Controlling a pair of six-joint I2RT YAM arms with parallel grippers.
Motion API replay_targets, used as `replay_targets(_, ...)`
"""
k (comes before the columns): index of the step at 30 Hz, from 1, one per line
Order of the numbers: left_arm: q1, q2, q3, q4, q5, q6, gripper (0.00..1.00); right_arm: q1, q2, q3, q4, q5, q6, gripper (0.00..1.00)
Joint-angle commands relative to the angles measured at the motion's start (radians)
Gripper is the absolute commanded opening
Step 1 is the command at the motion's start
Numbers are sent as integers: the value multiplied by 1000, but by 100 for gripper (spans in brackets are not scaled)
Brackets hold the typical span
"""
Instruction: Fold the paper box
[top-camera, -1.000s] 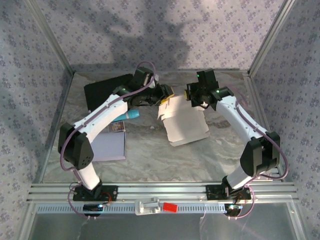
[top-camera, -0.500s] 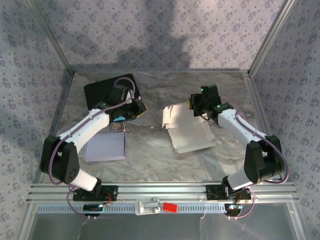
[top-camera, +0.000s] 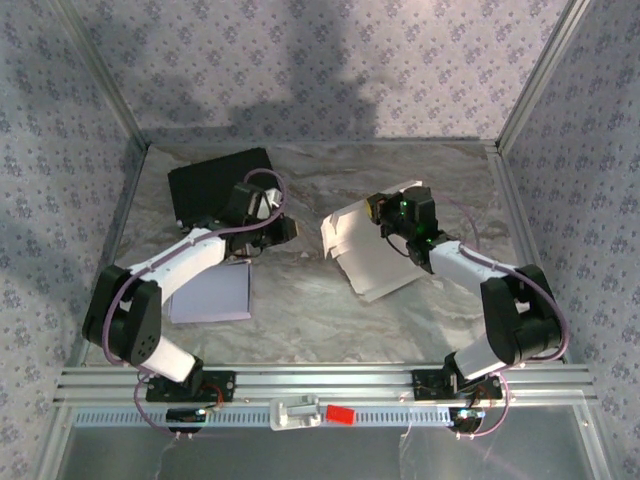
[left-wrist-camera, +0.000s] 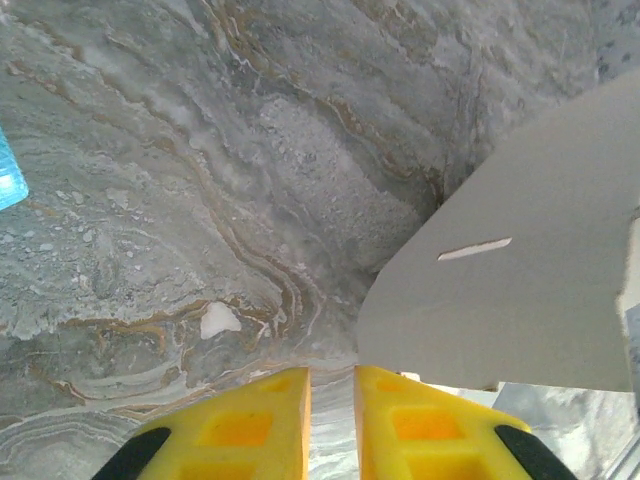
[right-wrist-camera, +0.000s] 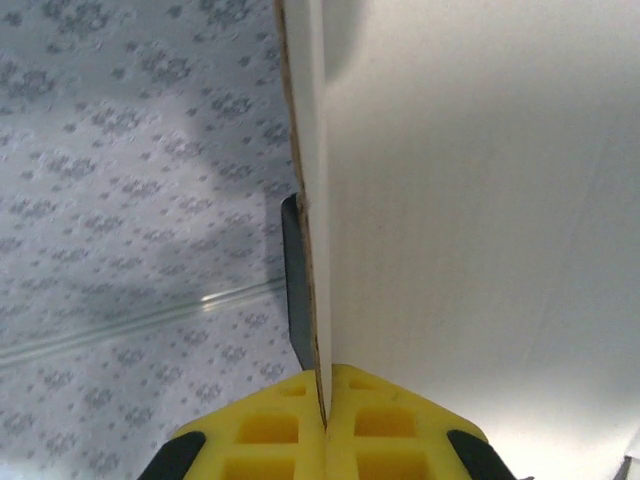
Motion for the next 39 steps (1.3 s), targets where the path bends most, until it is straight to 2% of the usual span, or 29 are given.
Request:
replay_targets(1, -3, 21, -41, 72, 27, 75, 18, -8, 6, -27, 111, -71, -70, 0)
replay_targets(7, -33, 48, -76, 130, 48, 159, 19, -32, 71, -103, 236, -140, -88, 0)
replay_targets(11, -78, 80, -78, 140, 60, 233, 18, -39, 96, -105, 271, -161, -97, 0)
replay_targets(17, -123, 115, -101, 238, 68, 265, 14, -44, 123, -118, 283, -188, -116, 0)
replay_targets(21, -136, 96, -149, 355, 47, 283, 18, -51, 123, -131, 279, -192, -115, 0)
replay_targets(27, -156, 105, -174, 431, 67, 344, 22, -56, 134, -103, 265, -200, -106, 0)
replay_targets(32, -160, 138, -152, 452, 115, 353, 25, -52, 134, -87, 249, -204, -100, 0)
replay_targets(39, -175, 162, -123, 428, 98, 364, 26, -45, 130, -87, 251, -199, -87, 0)
